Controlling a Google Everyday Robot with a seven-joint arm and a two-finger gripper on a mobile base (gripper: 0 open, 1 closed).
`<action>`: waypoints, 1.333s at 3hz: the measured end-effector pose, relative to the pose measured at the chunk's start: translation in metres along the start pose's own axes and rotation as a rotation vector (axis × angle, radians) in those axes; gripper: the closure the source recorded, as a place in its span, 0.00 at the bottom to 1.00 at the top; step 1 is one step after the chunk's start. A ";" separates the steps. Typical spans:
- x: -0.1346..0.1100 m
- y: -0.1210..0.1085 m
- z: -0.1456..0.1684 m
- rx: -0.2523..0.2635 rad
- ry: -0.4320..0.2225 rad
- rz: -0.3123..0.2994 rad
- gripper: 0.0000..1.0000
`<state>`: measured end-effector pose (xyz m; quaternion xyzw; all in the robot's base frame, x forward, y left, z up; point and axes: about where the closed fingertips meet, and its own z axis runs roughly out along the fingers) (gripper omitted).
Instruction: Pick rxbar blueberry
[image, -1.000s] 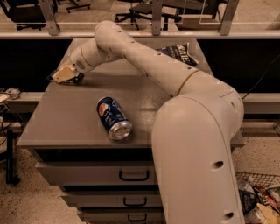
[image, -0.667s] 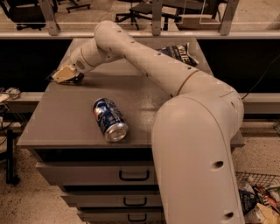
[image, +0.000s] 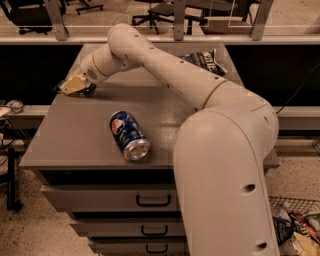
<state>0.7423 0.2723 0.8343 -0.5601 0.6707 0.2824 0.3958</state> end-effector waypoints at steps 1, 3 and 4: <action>0.000 0.000 0.000 0.000 0.000 0.000 0.80; 0.000 0.000 0.000 0.000 0.000 0.000 0.35; -0.001 0.000 0.000 0.000 0.000 0.000 0.11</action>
Offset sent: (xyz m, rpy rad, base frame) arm 0.0014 0.0021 -0.0027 0.0024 0.0035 -0.0035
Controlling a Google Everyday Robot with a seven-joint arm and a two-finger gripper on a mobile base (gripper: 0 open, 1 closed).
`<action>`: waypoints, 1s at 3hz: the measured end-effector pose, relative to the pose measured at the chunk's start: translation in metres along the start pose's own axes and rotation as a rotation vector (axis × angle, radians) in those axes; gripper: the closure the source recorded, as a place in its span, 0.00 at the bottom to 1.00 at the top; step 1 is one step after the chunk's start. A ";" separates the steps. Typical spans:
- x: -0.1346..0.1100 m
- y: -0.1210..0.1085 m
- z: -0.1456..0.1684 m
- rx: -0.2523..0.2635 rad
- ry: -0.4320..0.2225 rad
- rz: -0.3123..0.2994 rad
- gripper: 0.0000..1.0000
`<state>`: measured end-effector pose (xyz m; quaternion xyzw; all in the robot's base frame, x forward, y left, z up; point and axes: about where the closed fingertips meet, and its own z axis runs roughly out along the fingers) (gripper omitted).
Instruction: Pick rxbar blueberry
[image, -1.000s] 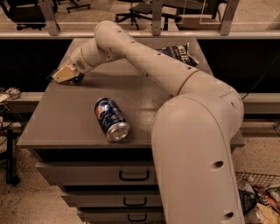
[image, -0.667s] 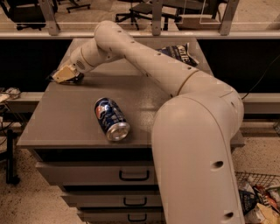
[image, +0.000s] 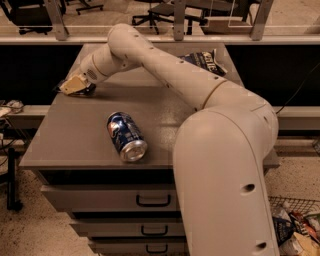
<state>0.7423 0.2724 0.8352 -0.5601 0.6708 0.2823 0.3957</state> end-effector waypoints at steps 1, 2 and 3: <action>-0.020 -0.005 -0.052 0.095 0.039 -0.054 0.00; -0.034 -0.010 -0.085 0.147 0.061 -0.077 0.00; -0.032 -0.013 -0.094 0.152 0.061 -0.062 0.00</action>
Offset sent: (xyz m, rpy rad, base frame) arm -0.0070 -0.0872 0.1176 -0.1222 -0.1887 -0.1415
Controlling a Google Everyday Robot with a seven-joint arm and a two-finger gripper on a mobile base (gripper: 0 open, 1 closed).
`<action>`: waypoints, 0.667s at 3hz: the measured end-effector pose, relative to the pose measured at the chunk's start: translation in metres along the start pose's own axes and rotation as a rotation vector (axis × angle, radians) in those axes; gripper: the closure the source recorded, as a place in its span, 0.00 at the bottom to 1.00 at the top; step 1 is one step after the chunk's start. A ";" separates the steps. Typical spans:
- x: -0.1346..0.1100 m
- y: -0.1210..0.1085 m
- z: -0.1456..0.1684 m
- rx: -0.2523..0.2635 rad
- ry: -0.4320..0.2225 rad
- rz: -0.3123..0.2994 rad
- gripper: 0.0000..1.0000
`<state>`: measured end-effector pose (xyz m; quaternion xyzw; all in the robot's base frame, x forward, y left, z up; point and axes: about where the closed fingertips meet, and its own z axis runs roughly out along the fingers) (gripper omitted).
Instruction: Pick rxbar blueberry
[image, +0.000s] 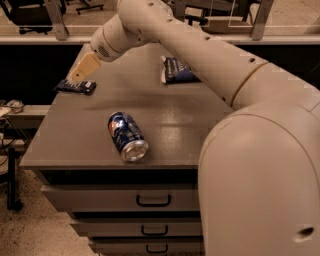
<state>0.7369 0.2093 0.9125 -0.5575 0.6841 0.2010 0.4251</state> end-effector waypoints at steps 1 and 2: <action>0.012 -0.003 0.015 -0.024 -0.017 0.032 0.00; 0.022 -0.002 0.036 -0.061 -0.027 0.054 0.00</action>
Offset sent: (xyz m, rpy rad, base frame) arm 0.0253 0.0219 -0.0584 0.0705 0.1090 0.0430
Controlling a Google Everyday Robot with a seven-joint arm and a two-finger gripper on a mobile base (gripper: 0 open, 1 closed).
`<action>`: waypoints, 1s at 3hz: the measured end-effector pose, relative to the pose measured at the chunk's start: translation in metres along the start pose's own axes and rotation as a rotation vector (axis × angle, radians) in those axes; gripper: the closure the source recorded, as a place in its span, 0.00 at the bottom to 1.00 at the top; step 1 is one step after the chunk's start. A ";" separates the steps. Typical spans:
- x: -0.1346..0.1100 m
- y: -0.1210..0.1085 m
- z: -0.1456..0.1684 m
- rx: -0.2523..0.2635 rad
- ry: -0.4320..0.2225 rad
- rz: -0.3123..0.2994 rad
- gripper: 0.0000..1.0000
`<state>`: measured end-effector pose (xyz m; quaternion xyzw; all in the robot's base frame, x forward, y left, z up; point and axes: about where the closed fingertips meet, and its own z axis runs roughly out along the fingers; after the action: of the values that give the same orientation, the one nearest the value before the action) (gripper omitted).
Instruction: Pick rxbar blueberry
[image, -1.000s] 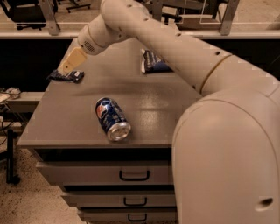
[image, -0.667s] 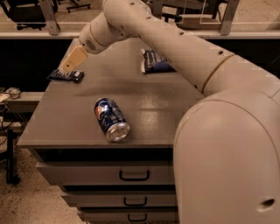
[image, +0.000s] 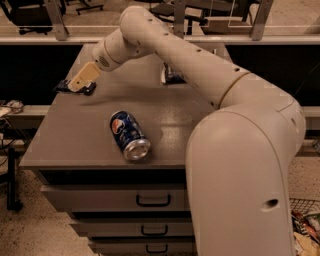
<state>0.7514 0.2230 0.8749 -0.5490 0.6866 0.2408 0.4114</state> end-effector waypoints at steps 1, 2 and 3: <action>0.006 0.003 0.020 -0.041 -0.001 0.013 0.00; 0.007 0.007 0.037 -0.083 -0.004 0.013 0.17; 0.003 0.013 0.048 -0.113 -0.003 0.008 0.41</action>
Offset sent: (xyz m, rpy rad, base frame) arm 0.0077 0.0398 -0.0354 0.0214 0.0771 0.0990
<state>0.7535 0.2620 0.8445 -0.5682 0.6735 0.2814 0.3799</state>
